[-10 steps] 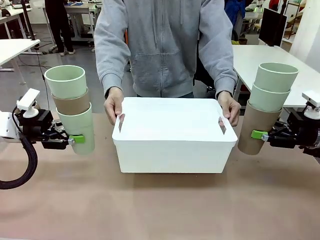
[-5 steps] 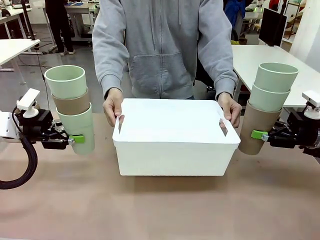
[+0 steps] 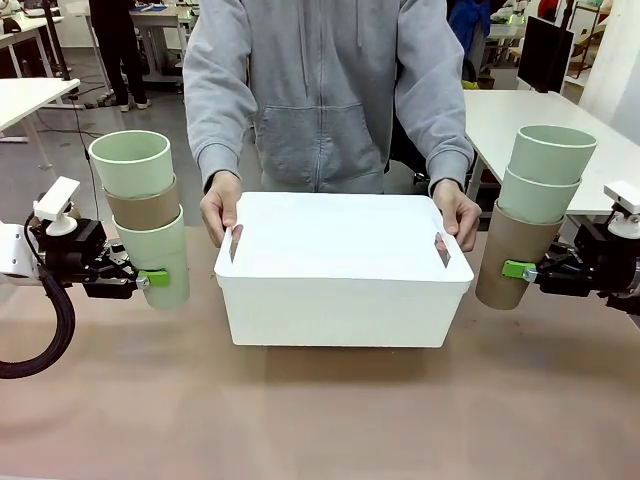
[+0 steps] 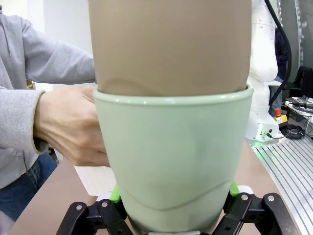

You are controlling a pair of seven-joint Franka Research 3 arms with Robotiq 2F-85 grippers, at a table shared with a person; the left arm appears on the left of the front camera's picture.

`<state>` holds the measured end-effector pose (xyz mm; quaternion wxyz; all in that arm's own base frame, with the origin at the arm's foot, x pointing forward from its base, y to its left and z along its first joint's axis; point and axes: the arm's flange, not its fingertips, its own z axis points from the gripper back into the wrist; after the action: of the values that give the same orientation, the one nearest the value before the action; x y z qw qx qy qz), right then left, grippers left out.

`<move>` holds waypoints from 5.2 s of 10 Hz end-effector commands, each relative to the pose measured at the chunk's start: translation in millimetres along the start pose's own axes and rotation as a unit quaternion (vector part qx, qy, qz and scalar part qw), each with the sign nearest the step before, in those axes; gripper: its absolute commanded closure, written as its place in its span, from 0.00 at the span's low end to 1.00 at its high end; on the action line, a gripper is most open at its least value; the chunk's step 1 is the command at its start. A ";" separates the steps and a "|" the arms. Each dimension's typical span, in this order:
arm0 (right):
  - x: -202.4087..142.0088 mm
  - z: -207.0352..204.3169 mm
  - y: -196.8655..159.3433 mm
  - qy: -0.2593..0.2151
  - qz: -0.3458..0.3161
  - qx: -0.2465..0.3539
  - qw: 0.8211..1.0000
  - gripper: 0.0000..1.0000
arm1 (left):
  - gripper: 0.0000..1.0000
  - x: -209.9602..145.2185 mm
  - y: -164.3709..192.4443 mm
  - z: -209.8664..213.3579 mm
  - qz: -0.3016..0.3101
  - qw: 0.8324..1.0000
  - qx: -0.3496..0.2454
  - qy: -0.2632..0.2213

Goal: Stack the cups and store them in the basket.
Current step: Place the stack of Reusable plastic cups into the Pantry Basket.

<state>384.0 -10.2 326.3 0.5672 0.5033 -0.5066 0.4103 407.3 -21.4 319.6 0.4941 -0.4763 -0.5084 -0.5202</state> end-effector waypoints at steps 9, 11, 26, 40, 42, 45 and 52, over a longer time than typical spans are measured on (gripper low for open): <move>3.8 0.1 0.7 -0.001 0.005 0.000 1.000 0.14 | 0.15 3.7 -0.1 -0.6 -0.004 1.000 -0.003 -0.004; 3.8 0.1 0.7 -0.001 0.005 0.000 1.000 0.14 | 0.15 3.7 -0.1 -0.6 -0.004 1.000 -0.003 -0.004; 3.8 0.1 0.7 -0.001 0.005 0.000 1.000 0.14 | 0.15 183.1 21.6 -81.3 0.109 0.970 0.041 0.213; 3.8 0.1 0.7 -0.001 0.005 0.000 1.000 0.14 | 0.15 135.7 78.1 -250.4 0.141 0.875 0.004 0.463; 3.8 0.1 0.7 -0.001 0.005 0.000 1.000 0.14 | 0.15 116.3 82.9 -264.9 0.148 0.866 0.007 0.478; 3.8 0.1 0.7 -0.001 0.005 0.000 1.000 0.14 | 0.15 91.5 79.1 -289.5 0.109 0.851 0.026 0.512; 3.8 0.1 0.7 -0.001 0.005 0.000 1.000 0.14 | 0.15 68.0 70.0 -310.5 0.068 0.852 0.032 0.517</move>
<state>384.4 -10.2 325.2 0.5679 0.5039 -0.5057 0.4097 478.1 -333.1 380.9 0.7322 -0.1676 -0.1573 -0.6412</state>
